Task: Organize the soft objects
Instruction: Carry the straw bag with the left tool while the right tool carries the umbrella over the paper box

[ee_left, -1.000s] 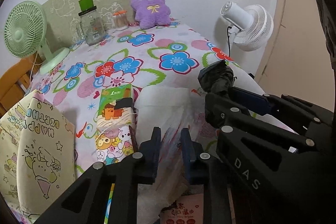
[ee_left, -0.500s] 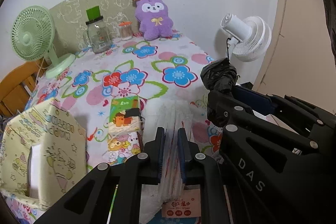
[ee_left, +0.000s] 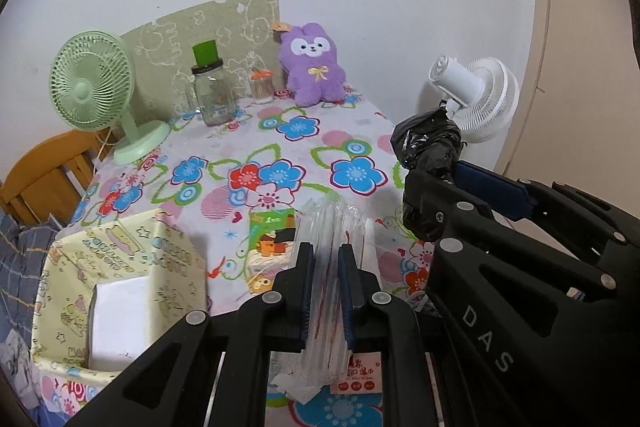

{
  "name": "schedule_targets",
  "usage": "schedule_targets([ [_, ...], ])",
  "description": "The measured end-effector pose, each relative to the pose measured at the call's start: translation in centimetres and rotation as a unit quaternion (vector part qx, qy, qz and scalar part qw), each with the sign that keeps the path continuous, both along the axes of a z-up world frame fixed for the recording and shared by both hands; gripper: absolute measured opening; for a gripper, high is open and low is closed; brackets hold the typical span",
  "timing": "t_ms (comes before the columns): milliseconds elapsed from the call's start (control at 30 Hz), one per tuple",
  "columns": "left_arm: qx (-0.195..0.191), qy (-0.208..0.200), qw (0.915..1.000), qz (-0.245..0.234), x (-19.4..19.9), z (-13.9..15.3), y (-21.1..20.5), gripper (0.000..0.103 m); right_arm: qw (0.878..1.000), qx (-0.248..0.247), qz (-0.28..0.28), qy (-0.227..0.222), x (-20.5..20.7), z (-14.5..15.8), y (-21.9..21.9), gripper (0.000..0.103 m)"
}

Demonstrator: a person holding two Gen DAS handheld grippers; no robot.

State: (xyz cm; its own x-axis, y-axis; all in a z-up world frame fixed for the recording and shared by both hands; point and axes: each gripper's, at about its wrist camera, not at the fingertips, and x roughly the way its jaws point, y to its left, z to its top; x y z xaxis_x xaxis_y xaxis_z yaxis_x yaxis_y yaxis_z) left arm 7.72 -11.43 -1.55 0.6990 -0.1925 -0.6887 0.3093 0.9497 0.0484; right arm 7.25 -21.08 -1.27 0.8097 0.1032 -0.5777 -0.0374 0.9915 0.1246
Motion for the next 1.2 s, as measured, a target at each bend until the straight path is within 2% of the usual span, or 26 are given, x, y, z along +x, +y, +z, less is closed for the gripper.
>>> schedule_targets([
  [633,-0.015,-0.027,0.9991,0.029,-2.0,2.4,5.7,0.01,0.999,-0.017,0.026,-0.027,-1.6,3.2,6.2,0.032],
  [1200,-0.01,-0.037,0.9969,0.069,-0.6,2.7,11.9,0.01,0.996,-0.026,0.073,-0.033,0.1,3.9,12.8,0.032],
])
